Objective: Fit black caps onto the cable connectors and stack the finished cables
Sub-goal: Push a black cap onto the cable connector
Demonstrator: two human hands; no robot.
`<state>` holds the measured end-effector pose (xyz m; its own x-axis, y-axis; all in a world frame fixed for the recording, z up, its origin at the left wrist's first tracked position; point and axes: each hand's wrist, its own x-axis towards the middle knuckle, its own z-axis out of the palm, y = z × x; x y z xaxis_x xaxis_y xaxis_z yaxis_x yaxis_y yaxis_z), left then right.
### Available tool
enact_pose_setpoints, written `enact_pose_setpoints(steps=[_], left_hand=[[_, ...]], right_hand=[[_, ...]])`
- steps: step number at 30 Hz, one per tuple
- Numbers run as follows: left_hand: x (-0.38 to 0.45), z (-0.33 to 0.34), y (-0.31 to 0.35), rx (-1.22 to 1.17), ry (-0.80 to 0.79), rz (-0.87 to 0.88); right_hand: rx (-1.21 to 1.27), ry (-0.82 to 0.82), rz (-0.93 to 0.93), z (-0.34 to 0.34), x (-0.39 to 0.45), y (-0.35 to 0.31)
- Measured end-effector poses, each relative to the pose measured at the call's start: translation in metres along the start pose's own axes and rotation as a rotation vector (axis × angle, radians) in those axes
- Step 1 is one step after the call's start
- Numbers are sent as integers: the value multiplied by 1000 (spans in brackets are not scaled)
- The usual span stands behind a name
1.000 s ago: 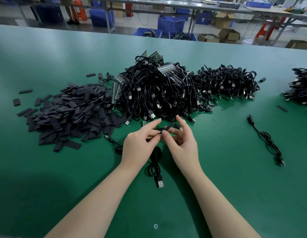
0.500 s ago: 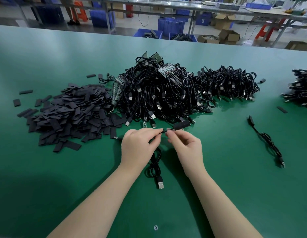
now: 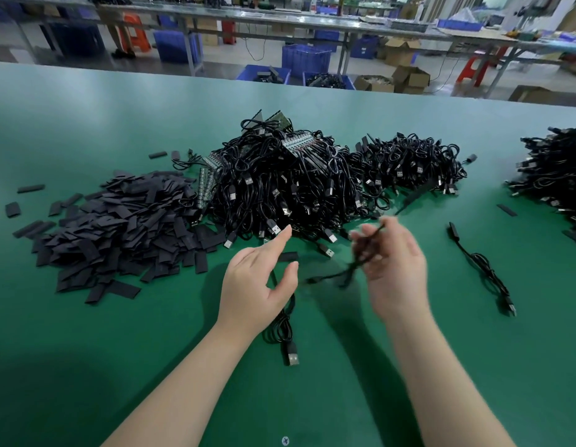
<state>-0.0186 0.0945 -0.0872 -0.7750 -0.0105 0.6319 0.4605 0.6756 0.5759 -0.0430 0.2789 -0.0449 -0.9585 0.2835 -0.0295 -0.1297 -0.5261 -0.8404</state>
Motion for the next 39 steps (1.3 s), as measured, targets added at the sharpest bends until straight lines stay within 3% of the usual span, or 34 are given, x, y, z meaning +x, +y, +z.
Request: enact_pose_setpoints(steps=[2, 7, 13, 17, 23, 26, 28, 29, 31, 34, 39], left_hand=[[0, -1, 1, -20, -16, -51], [0, 0, 4, -17, -49, -62], [0, 0, 0, 16, -24, -45], [0, -1, -1, -3, 1, -90], [2, -2, -10, -110, 78, -277], [5, -6, -18, -65, 113, -349], [7, -7, -23, -29, 98, -410], [8, -7, -26, -3, 78, -430], [8, -6, -31, 58, 16, -445], [7, -5, -33, 129, -41, -411], [6, -5, -34, 95, -70, -469]], right_hand=[[-112, 99, -67, -20, 20, -28], [-1181, 210, -113, -81, 64, -56], [-2205, 123, -8, -123, 79, -51], [-2141, 0, 164, -144, 87, -52], [-2171, 79, 154, -165, 101, -77], [-2109, 136, -307, -137, 90, -71], [-1914, 77, -604, -99, 68, -55], [-1841, 0, -659, -78, 53, -45], [-1746, -205, -615, -39, 25, -20], [-1666, -461, -368, 5, -7, 19], [-1682, -540, -138, 43, -27, 57]])
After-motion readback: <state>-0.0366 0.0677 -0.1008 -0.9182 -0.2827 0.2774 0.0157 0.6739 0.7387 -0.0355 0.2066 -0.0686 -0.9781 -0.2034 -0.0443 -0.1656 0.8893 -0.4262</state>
